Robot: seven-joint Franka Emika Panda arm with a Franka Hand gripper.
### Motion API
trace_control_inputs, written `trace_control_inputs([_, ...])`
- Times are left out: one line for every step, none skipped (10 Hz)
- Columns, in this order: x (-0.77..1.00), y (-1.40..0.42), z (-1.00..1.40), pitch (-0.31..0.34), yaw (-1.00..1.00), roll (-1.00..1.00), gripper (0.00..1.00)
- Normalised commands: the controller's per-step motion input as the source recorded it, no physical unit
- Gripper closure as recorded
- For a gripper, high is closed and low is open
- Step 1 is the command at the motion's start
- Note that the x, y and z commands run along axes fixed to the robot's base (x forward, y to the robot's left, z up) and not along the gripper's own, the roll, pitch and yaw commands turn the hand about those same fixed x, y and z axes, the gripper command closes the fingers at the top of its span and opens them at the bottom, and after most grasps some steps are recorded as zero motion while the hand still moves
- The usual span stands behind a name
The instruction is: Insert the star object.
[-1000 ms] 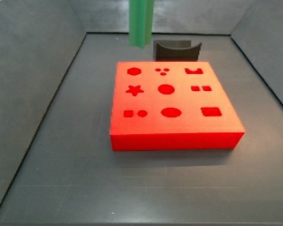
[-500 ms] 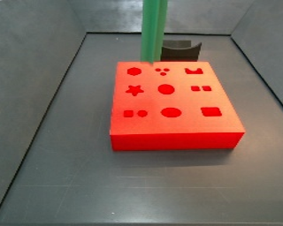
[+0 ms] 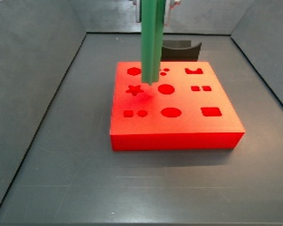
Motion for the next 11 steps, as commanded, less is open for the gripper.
trace_control_inputs([0.00, 0.23, -0.12, -0.127, -0.63, -0.09, 1.00])
trace_control_inputs([0.00, 0.05, -0.10, -0.060, -0.16, -0.03, 1.00])
trace_control_inputs([-0.09, 0.00, -0.11, -0.047, -0.02, -0.02, 1.00])
trace_control_inputs([-0.11, -0.03, -0.15, -0.017, -0.07, -0.04, 1.00])
trace_control_inputs([-0.10, -0.04, -0.10, -0.016, -0.25, -0.03, 1.00])
trace_control_inputs([0.00, -0.03, 0.00, 0.000, -0.44, -0.07, 1.00])
trace_control_inputs([0.00, -0.02, 0.00, 0.000, -0.50, -0.13, 1.00])
trace_control_inputs([0.00, 0.00, 0.00, 0.000, -0.51, -0.10, 1.00])
trace_control_inputs([-0.09, 0.00, 0.00, 0.000, -0.50, -0.08, 1.00])
trace_control_inputs([-0.09, 0.00, 0.00, 0.000, -0.29, 0.00, 1.00])
trace_control_inputs([-0.14, -0.01, 0.00, -0.026, -0.17, 0.00, 1.00])
